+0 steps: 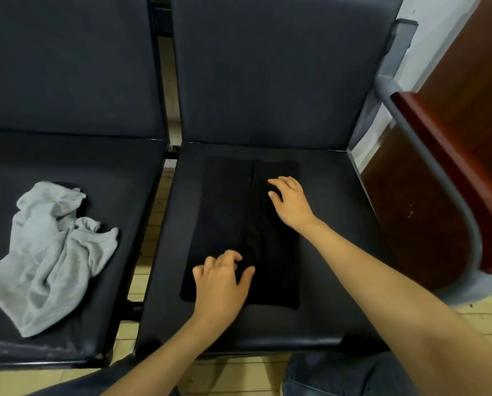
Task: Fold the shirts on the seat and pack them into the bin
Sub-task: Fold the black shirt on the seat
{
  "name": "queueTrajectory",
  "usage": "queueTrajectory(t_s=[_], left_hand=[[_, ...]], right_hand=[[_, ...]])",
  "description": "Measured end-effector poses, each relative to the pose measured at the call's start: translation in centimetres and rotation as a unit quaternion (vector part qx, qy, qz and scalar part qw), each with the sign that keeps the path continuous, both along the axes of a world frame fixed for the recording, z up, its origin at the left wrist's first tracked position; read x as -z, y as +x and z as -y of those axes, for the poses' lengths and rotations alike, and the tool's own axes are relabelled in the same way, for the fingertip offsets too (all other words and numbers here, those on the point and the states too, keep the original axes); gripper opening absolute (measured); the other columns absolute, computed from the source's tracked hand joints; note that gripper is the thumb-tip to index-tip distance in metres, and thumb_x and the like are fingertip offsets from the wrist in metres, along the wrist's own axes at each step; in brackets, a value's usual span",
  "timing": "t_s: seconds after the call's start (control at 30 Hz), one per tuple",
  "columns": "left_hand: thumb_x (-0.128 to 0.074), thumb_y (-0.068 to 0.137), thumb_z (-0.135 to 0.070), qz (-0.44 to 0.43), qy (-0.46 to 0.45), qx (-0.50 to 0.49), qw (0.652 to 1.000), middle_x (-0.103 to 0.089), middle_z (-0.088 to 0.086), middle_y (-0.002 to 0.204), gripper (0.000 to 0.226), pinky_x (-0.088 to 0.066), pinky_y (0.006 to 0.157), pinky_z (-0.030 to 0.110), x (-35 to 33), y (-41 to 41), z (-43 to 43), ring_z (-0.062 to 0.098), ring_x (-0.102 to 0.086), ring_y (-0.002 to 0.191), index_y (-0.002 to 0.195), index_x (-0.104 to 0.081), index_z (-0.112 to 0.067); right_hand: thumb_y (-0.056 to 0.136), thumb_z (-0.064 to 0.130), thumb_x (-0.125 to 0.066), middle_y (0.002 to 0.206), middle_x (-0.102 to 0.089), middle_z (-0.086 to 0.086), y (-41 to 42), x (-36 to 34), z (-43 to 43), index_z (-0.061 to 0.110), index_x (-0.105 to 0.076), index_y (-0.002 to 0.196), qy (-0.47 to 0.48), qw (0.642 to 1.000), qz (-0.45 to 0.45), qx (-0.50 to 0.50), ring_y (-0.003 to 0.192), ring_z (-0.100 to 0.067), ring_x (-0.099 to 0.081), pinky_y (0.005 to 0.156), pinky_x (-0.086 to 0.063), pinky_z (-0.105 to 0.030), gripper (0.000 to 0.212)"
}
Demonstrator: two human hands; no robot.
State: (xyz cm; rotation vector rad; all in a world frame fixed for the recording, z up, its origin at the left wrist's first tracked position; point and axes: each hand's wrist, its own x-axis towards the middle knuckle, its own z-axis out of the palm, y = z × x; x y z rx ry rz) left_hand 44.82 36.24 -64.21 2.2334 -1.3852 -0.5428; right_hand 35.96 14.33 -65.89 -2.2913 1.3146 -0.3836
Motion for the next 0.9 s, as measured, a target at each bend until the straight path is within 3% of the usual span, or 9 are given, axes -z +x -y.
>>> queueTrajectory(t_s=[0.07, 0.17, 0.23, 0.37, 0.43, 0.53, 0.63, 0.77, 0.9], left_hand=[[-0.049, 0.095, -0.041, -0.003, 0.006, 0.021, 1.0, -0.054, -0.014, 0.099, 0.031, -0.021, 0.09, 0.025, -0.5, -0.4, 0.1, 0.007, -0.048, 0.105, 0.124, -0.045, -0.029], [-0.054, 0.093, -0.026, -0.057, -0.051, 0.013, 0.997, -0.048, -0.013, 0.073, 0.02, -0.025, 0.091, 0.024, -1.2, -0.5, 0.0, 0.003, -0.049, 0.08, 0.109, -0.043, -0.03], [-0.052, 0.093, -0.024, -0.077, -0.035, 0.009, 0.996, -0.046, -0.008, 0.064, 0.022, -0.028, 0.09, 0.023, -1.5, -0.3, -0.3, 0.002, -0.043, 0.071, 0.106, -0.036, -0.03], [-0.042, 0.096, -0.035, 0.048, 0.051, 0.073, 0.995, -0.052, -0.008, 0.066, 0.029, -0.031, 0.097, 0.023, -0.4, -0.1, -0.6, 0.006, -0.053, 0.07, 0.123, -0.031, -0.027], [-0.049, 0.094, -0.036, 0.077, 0.05, 0.084, 0.992, -0.054, -0.011, 0.074, 0.035, -0.036, 0.093, 0.025, -0.1, 0.0, -0.2, 0.008, -0.056, 0.073, 0.124, -0.035, -0.025], [-0.073, 0.075, -0.024, 0.124, -0.074, 0.101, 0.984, -0.057, -0.002, 0.1, 0.05, -0.049, 0.083, 0.035, 1.0, 0.2, 0.2, 0.017, -0.057, 0.093, 0.119, -0.051, -0.018], [-0.049, 0.089, -0.031, 0.166, -0.087, 0.166, 0.968, -0.052, 0.01, 0.134, 0.046, -0.035, 0.109, 0.045, 2.4, -0.4, -0.1, 0.027, -0.046, 0.127, 0.132, -0.053, -0.014], [-0.01, 0.101, -0.049, 0.193, 0.05, 0.191, 0.961, -0.043, 0.014, 0.145, 0.065, -0.023, 0.105, 0.045, 3.8, -1.3, -1.1, 0.027, -0.032, 0.138, 0.137, -0.049, -0.012], [-0.006, 0.099, -0.057, 0.187, 0.07, 0.198, 0.96, -0.03, 0.017, 0.152, 0.071, -0.017, 0.11, 0.046, 3.6, -2.0, -1.0, 0.028, -0.018, 0.142, 0.144, -0.036, -0.012]], right_hand=[[0.103, 0.029, -0.037, 0.155, -0.026, -0.01, 0.2, 0.2, 0.6, 0.017, -0.041, 0.143, -0.016, 0.998, -0.059, 0.0, 0.147, -0.027, -0.008, 0.119, -0.011, -0.039, 0.042], [0.103, 0.039, -0.029, 0.159, -0.013, -0.005, 0.8, -0.1, 2.1, 0.022, -0.028, 0.149, 0.032, 0.993, -0.11, 0.011, 0.148, -0.023, 0.002, 0.118, -0.004, -0.046, 0.049], [0.103, 0.042, -0.026, 0.161, -0.006, -0.001, 1.2, -0.1, 3.3, 0.025, -0.018, 0.152, 0.042, 0.991, -0.126, 0.005, 0.147, -0.022, 0.007, 0.117, 0.0, -0.048, 0.052], [0.102, 0.047, -0.021, 0.161, 0.001, 0.005, 1.3, 0.5, 5.3, 0.029, -0.012, 0.153, 0.042, 0.986, -0.159, -0.008, 0.147, -0.023, 0.012, 0.117, 0.005, -0.051, 0.055], [0.102, 0.05, -0.02, 0.161, 0.005, 0.007, 1.4, 0.8, 5.8, 0.031, -0.008, 0.153, 0.048, 0.982, -0.185, -0.013, 0.146, -0.024, 0.016, 0.115, 0.008, -0.054, 0.056], [0.102, 0.047, -0.022, 0.161, 0.001, 0.001, 1.9, 0.7, 4.8, 0.029, -0.009, 0.153, -0.018, 0.985, -0.169, -0.012, 0.146, -0.024, 0.014, 0.113, 0.009, -0.057, 0.055], [0.103, 0.044, -0.025, 0.161, -0.008, 0.001, 2.6, -0.1, 1.6, 0.027, -0.016, 0.152, -0.065, 0.994, -0.084, -0.023, 0.147, -0.021, 0.006, 0.116, 0.005, -0.051, 0.053], [0.102, 0.048, -0.019, 0.161, -0.002, 0.002, 1.9, 1.1, -3.6, 0.029, -0.012, 0.153, -0.023, 0.988, -0.141, -0.059, 0.147, -0.02, 0.009, 0.116, 0.007, -0.048, 0.055], [0.101, 0.051, -0.013, 0.161, 0.004, 0.001, 1.0, 1.8, -4.0, 0.029, -0.002, 0.153, -0.006, 0.975, -0.19, -0.115, 0.147, -0.019, 0.013, 0.115, 0.011, -0.048, 0.057]])
